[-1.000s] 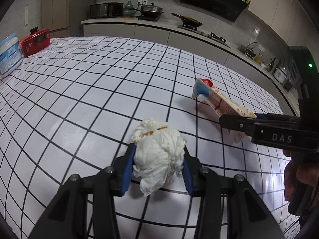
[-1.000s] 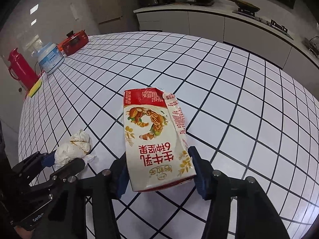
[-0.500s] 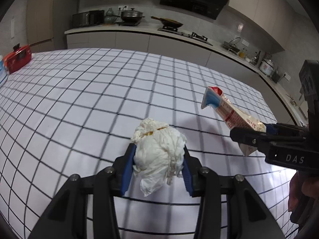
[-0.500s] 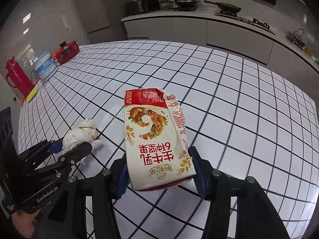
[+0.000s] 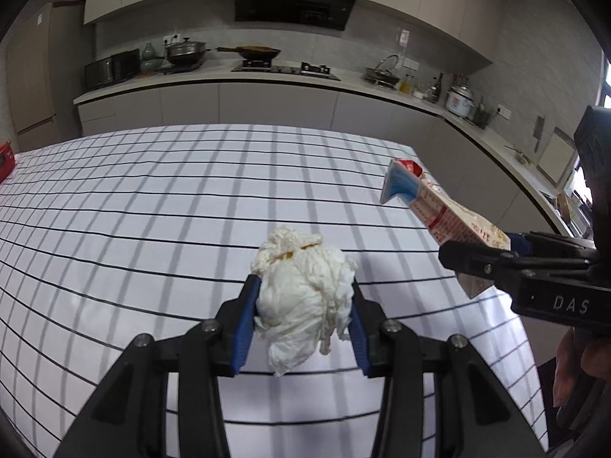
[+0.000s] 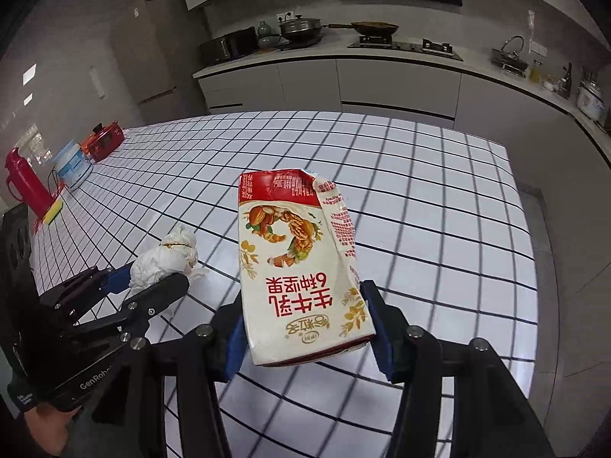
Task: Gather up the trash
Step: 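Lift the tissue and carton and carry both over the bin, then open the right tool to drop the carton while the left tool drops the tissue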
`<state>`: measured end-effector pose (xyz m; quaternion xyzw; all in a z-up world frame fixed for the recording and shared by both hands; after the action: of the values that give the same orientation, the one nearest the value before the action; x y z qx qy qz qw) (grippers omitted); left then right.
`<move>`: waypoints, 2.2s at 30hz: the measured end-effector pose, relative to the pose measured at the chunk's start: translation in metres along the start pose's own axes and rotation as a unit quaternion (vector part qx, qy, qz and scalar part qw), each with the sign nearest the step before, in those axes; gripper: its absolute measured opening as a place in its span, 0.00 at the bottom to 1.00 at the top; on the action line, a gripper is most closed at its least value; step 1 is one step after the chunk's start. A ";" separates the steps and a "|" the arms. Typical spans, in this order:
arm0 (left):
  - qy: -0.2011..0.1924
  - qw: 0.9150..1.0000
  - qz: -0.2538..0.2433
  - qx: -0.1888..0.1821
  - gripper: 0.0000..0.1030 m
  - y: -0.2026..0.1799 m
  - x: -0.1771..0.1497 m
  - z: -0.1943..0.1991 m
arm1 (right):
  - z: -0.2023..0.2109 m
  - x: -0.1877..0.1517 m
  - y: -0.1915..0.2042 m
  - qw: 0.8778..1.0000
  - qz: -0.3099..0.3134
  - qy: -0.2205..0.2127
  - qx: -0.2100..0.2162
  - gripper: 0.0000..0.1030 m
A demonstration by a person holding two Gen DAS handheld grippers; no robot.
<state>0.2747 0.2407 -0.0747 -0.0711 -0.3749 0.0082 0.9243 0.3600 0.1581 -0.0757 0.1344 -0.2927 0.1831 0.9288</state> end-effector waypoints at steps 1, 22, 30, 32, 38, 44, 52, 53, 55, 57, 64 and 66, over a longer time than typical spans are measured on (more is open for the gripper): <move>-0.001 1.000 -0.005 -0.001 0.44 -0.016 -0.003 0.001 | 0.008 -0.006 -0.010 1.000 -0.003 -0.002 -0.002 0.55; 0.012 0.992 -0.090 -0.093 0.44 -0.285 -0.077 0.010 | 0.168 -0.213 -0.279 0.990 -0.107 0.012 -0.091 0.55; 0.024 0.989 -0.103 -0.100 0.44 -0.329 -0.106 0.002 | 0.154 -0.288 -0.326 0.984 -0.138 0.059 -0.093 0.55; 0.030 0.990 -0.098 -0.093 0.44 -0.329 -0.114 -0.003 | 0.137 -0.299 -0.331 0.984 -0.140 0.079 -0.079 0.55; 0.042 0.993 -0.085 -0.073 0.44 -0.335 -0.141 -0.016 | 0.103 -0.317 -0.346 0.978 -0.154 0.107 -0.087 0.87; 0.058 0.993 -0.072 -0.072 0.44 -0.352 -0.167 -0.033 | 0.123 -0.315 -0.364 0.977 -0.160 0.080 -0.117 0.87; 0.083 0.992 -0.053 -0.076 0.44 -0.374 -0.188 -0.055 | 0.148 -0.313 -0.394 0.972 -0.181 0.059 -0.134 0.87; 0.083 0.992 -0.047 -0.077 0.44 -0.376 -0.188 -0.056 | 0.151 -0.314 -0.397 0.972 -0.183 0.056 -0.135 0.87; 0.076 0.993 -0.046 -0.078 0.80 -0.381 -0.186 -0.058 | 0.154 -0.314 -0.401 0.972 -0.183 0.055 -0.138 0.87; 0.076 0.994 -0.054 -0.048 0.97 -0.383 -0.183 -0.059 | 0.156 -0.315 -0.405 0.971 -0.186 0.057 -0.137 0.89; 0.064 0.996 -0.059 -0.024 0.98 -0.375 -0.170 -0.041 | 0.161 -0.315 -0.412 0.970 -0.202 0.056 -0.124 1.00; 0.061 0.996 -0.062 -0.020 0.98 -0.373 -0.168 -0.034 | 0.162 -0.316 -0.412 0.970 -0.200 0.055 -0.123 1.00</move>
<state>0.1629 -0.1444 -0.1638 -0.0666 -0.3212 -0.0606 0.9427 0.2118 -0.3515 -0.1928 0.0645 -0.2288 -0.0372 0.9706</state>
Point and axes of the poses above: each gripper's, at about its wrist camera, not at the fingertips, and z roughly against the way its jaws point, y to its left, x to its top, the point moved 5 cm from there along -z, roughly the way its jaws point, and after that the axes turned 2 degrees about y, right-handed, at the moved point
